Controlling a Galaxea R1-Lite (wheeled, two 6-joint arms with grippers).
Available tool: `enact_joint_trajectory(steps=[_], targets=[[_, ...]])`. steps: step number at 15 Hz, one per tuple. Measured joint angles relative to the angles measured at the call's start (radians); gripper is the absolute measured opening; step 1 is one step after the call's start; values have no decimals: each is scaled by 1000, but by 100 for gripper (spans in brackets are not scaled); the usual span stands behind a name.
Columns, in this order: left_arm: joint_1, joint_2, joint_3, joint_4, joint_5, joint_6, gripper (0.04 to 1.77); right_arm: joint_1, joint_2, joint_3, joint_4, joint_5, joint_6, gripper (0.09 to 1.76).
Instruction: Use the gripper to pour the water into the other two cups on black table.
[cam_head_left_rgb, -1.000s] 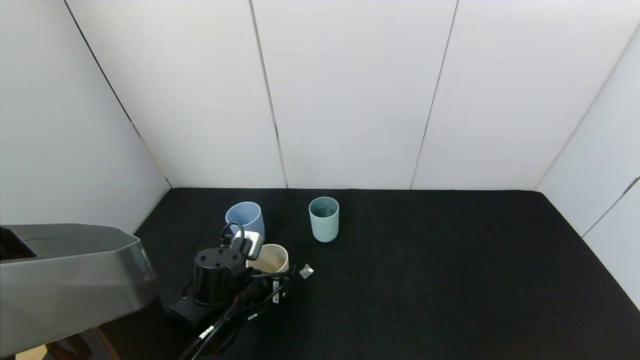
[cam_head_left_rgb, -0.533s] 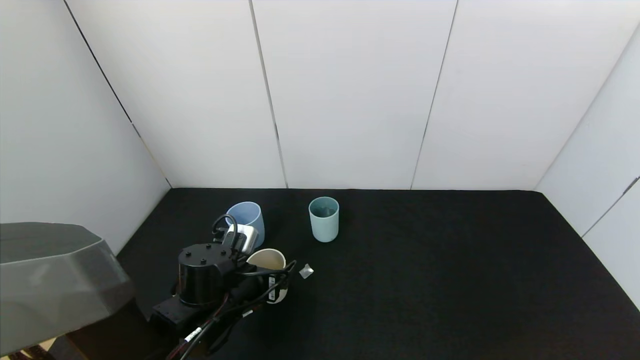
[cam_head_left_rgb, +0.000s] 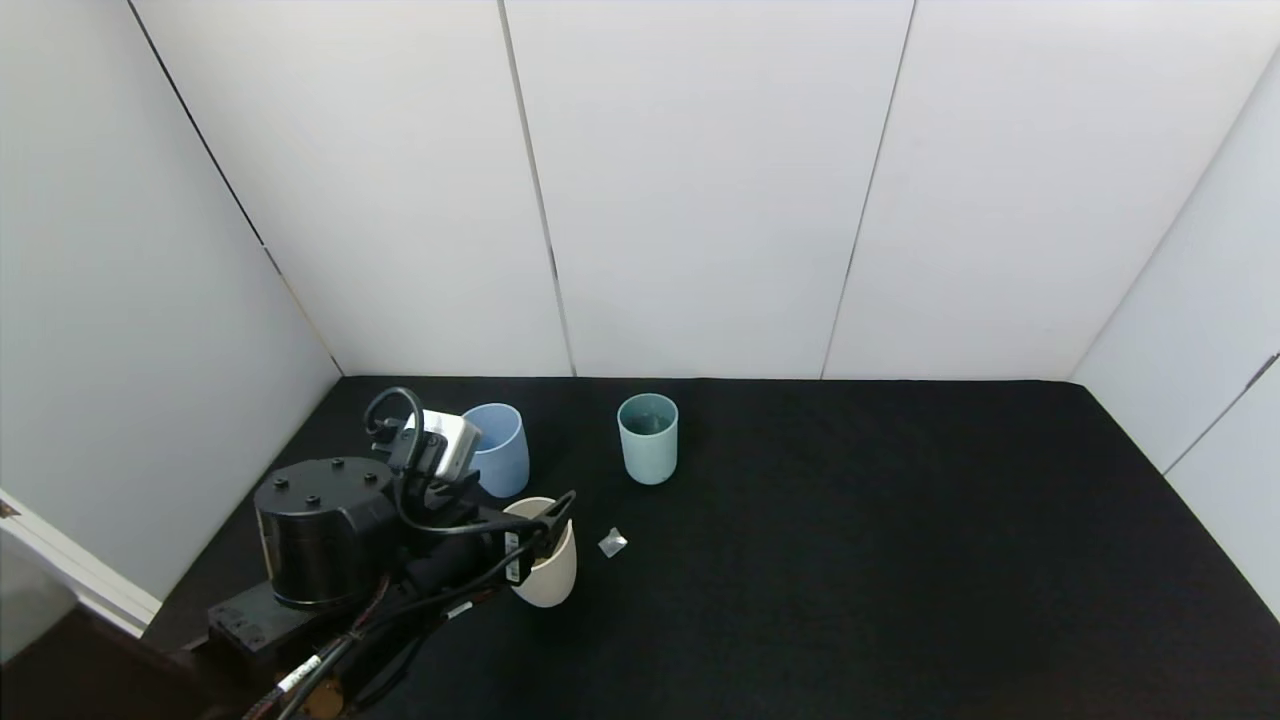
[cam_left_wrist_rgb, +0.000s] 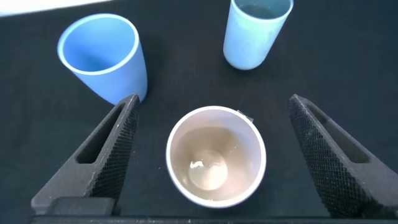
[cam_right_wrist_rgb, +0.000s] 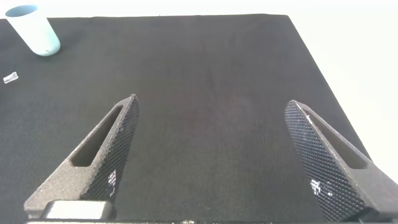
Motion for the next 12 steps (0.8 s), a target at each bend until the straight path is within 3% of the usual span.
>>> enact_joint_trajectory(steps=[7,12], targets=[[-18,-324,11,296,9,37,170,0,0,0,0,0,0,171],[-21,-604,33,576,11,33,171,0,0,0,0,0,0,171]])
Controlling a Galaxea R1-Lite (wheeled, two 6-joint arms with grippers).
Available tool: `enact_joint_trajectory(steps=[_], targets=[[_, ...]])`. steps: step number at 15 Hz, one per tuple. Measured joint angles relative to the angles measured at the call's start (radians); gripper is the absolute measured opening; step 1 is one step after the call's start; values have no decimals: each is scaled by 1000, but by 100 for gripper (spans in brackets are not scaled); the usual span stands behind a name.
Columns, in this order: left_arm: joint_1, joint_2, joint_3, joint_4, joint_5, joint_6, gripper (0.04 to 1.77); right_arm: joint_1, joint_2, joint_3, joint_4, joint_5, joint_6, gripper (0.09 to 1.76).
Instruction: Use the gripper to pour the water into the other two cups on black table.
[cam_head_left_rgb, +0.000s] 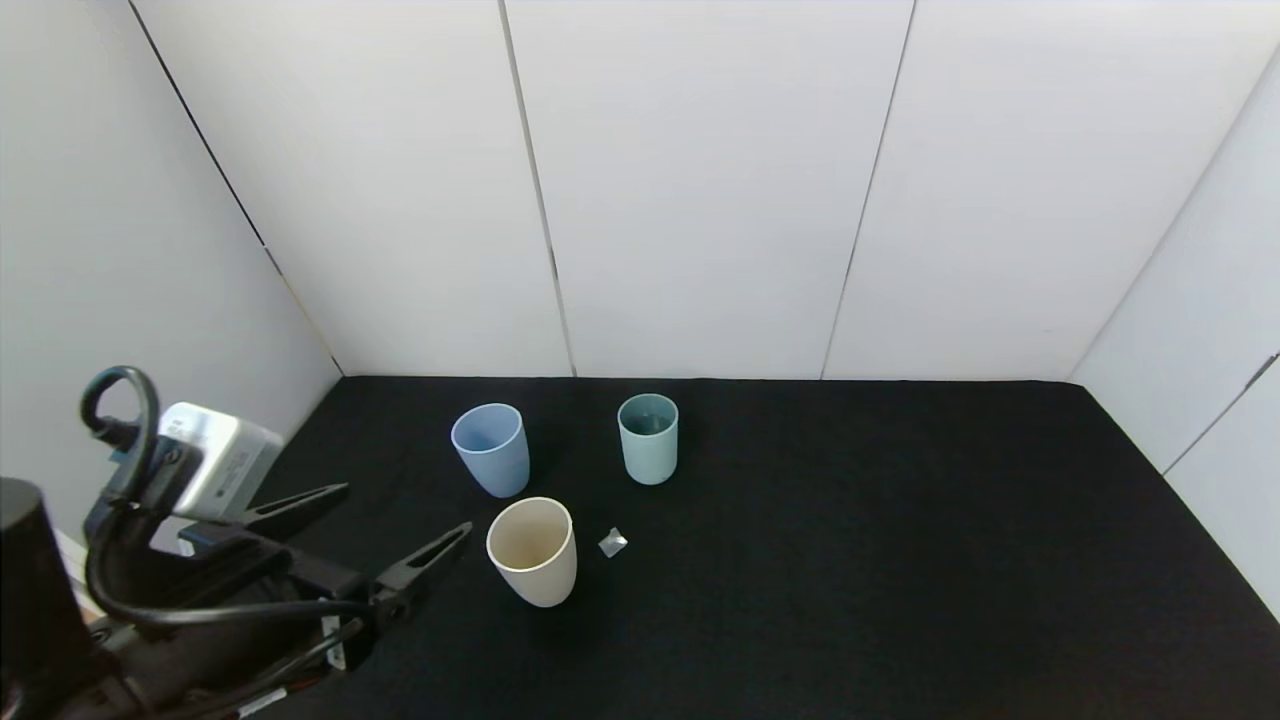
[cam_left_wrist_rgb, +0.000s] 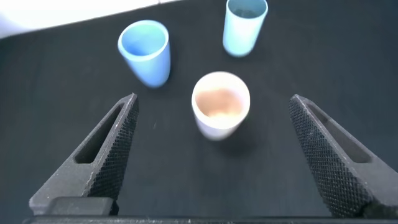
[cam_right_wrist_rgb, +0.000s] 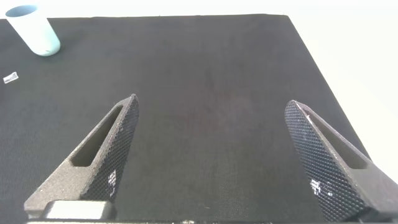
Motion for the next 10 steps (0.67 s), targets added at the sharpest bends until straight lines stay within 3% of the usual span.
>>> enact_joint_trajectory(steps=[8,10], targets=[[2,-451,35,384,2,-3,171,0,0,0,0,0,0,171],[43,-540,34,431,-11,1,171,0,0,0,0,0,1,171]])
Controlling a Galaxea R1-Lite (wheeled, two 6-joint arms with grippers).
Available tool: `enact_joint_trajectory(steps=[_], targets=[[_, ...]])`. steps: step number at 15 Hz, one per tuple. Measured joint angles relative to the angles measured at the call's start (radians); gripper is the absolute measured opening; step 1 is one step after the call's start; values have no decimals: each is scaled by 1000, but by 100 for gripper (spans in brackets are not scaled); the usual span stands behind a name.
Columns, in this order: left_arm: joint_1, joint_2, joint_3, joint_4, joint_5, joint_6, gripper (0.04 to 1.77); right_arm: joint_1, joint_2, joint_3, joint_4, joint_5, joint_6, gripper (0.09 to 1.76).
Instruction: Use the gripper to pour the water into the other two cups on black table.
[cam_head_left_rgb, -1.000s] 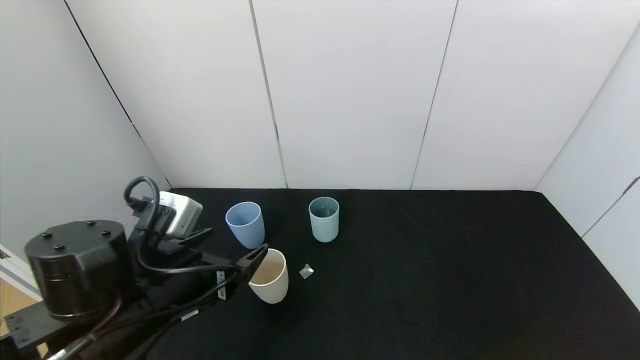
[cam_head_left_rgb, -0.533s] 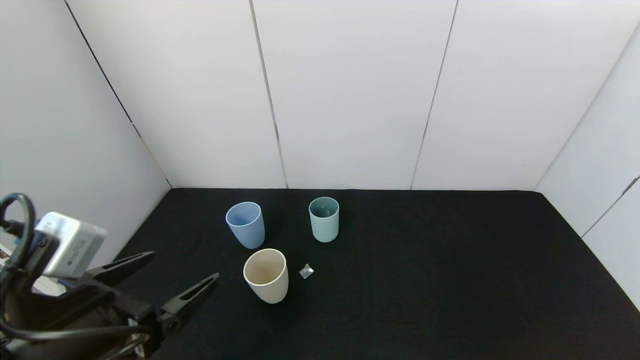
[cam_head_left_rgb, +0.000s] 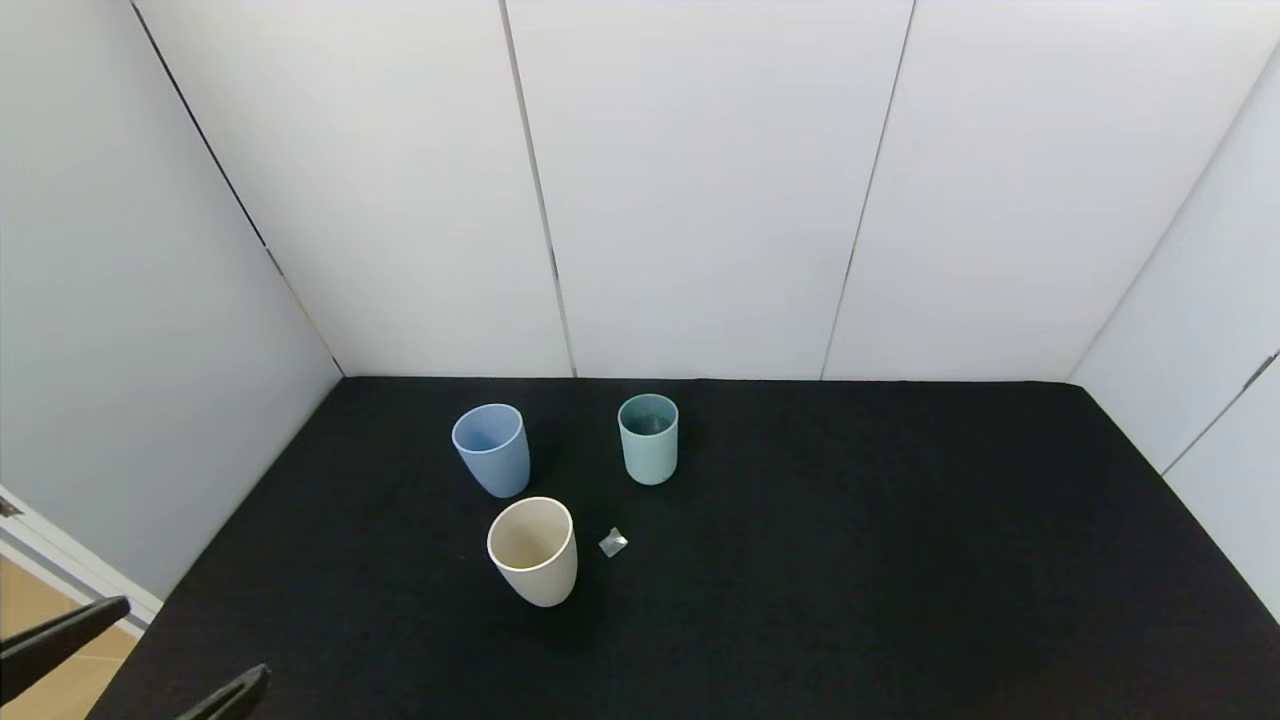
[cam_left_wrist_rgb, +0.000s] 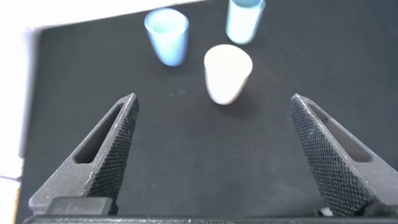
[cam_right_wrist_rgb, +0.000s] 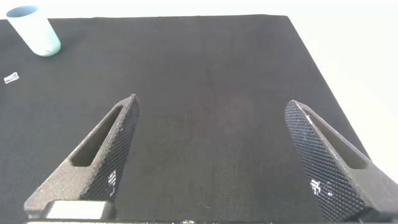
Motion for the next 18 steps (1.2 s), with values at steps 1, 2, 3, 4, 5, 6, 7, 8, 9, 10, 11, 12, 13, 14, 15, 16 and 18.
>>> enact_joint_trajectory(steps=[1,2,3,4,5,6,7,8,9,10,11,12,13,14,15,16,18], targets=[[42,-36,3,11,-20,2,171,0,0,0,0,0,0,171],[85,-76,7,20,-49,3,171,0,0,0,0,0,0,171],[124,-117,11,31,-71,4,171,0,0,0,0,-1,0,171],[166,-164,13,60,-88,7,172,0,0,0,0,0,0,171],[195,-200,13,87,-98,8,172,0,0,0,0,0,0,171],[229,-239,13,103,-115,8,172,0,0,0,0,0,-1,171],[259,-273,13,108,-139,8,172,0,0,0,0,0,0,171],[285,-304,18,106,-155,7,172,0,0,0,0,0,0,171],[309,-326,22,99,-159,4,172,0,0,0,0,0,0,171],[329,-341,25,92,-160,1,172,0,0,0,0,0,0,171],[349,-352,27,83,-167,3,172,0,0,0,0,0,0,171],[380,-365,29,90,-187,7,172,0,0,0,0,0,0,171],[404,-386,31,96,-219,13,172,0,0,0,0,0,0,171],[426,-412,37,107,-251,21,172,0,0,0,0,0,0,171],[443,-442,51,116,-267,26,172,0,0,0,0,0,0,171],[450,-472,70,120,-273,28,172,0,0,0,0,0,-1,171],[453,-542,113,120,-276,40,172,0,0,0,0,0,0,171]])
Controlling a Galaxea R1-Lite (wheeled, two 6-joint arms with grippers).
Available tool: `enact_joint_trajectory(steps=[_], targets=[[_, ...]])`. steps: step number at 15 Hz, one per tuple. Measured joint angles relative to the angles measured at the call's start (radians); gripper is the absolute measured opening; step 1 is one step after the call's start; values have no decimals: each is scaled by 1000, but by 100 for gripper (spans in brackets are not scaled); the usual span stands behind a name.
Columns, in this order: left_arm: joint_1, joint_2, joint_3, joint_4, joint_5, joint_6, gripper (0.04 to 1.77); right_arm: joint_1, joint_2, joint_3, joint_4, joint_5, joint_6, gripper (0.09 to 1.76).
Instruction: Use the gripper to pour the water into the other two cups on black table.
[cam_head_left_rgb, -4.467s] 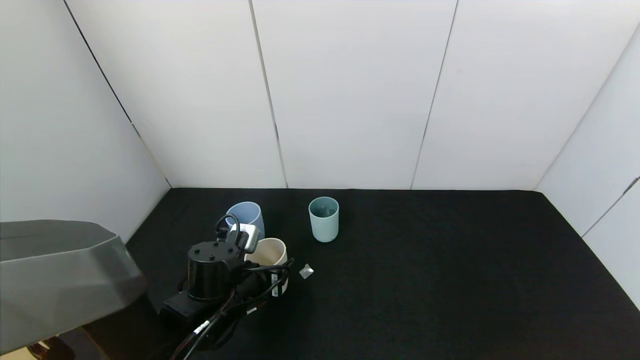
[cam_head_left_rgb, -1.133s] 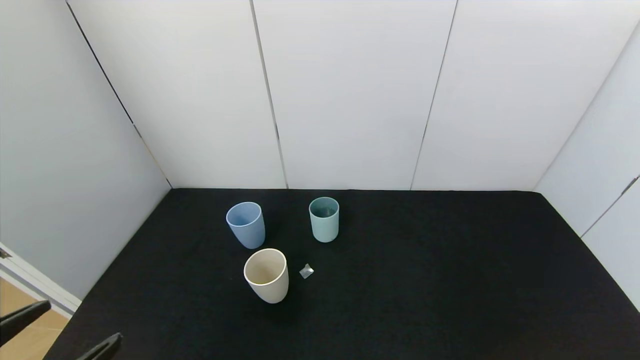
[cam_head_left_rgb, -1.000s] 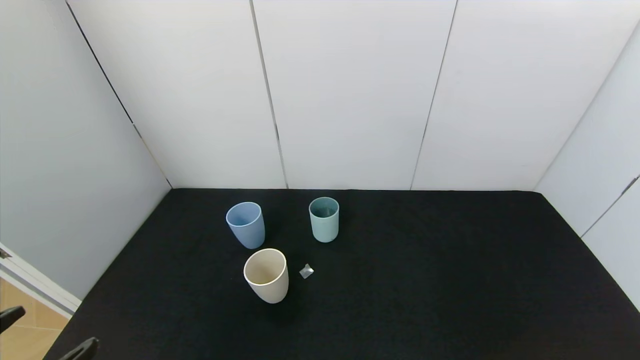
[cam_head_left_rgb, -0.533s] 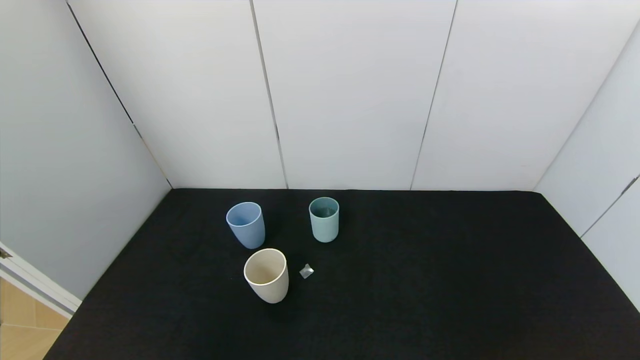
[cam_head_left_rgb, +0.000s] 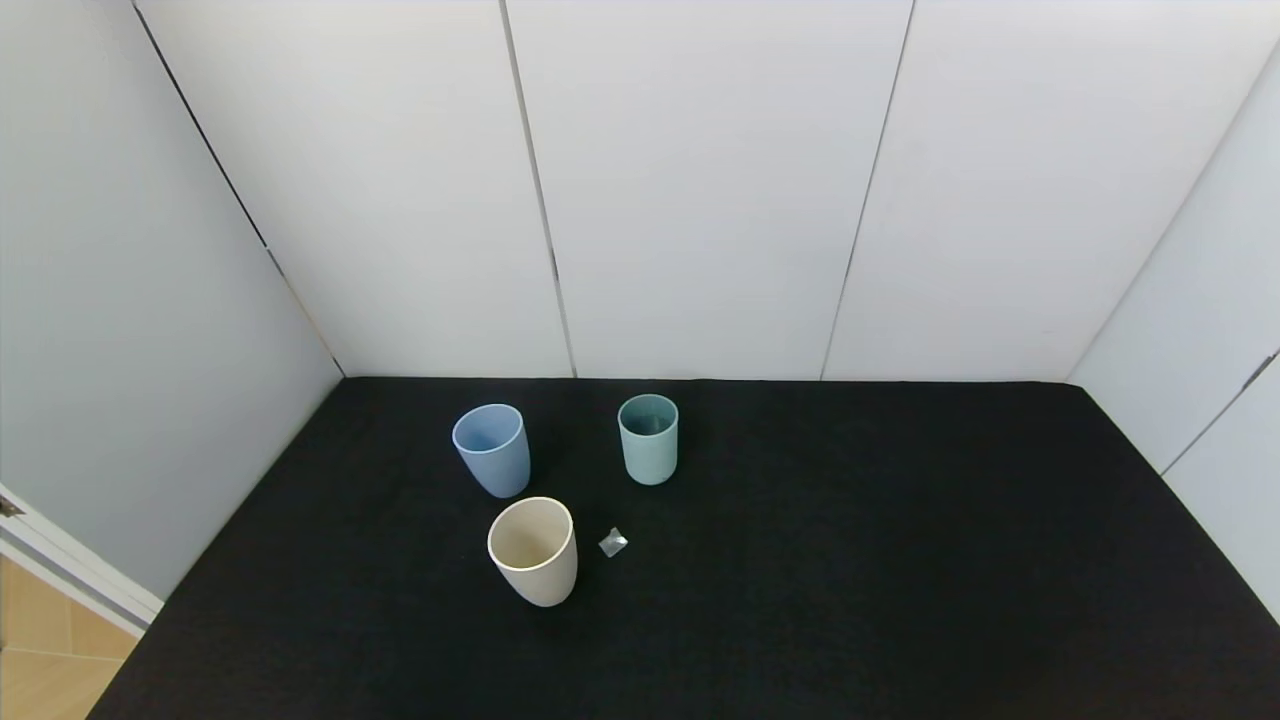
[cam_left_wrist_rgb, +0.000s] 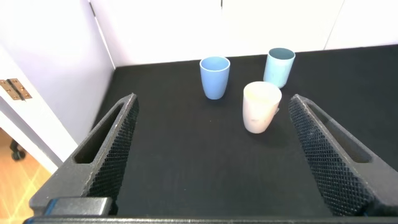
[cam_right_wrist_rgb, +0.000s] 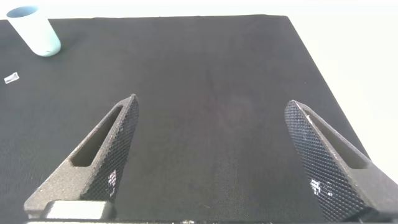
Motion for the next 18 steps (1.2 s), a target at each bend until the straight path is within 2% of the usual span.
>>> enact_joint_trajectory(steps=[2,6,7,9,10,18], targets=[[-1,-59,60,-23,13,24,172,0,0,0,0,0,0,171],[-2,-101,190,-147,39,37,172,0,0,0,0,0,0,171],[-2,-104,206,-141,41,34,172,0,0,0,0,0,0,171],[-2,-107,218,-45,44,30,172,0,0,0,0,0,0,171],[-2,-107,221,-33,49,23,172,0,0,0,0,0,0,171],[-2,-108,223,-32,69,-29,172,0,0,0,0,0,0,171]])
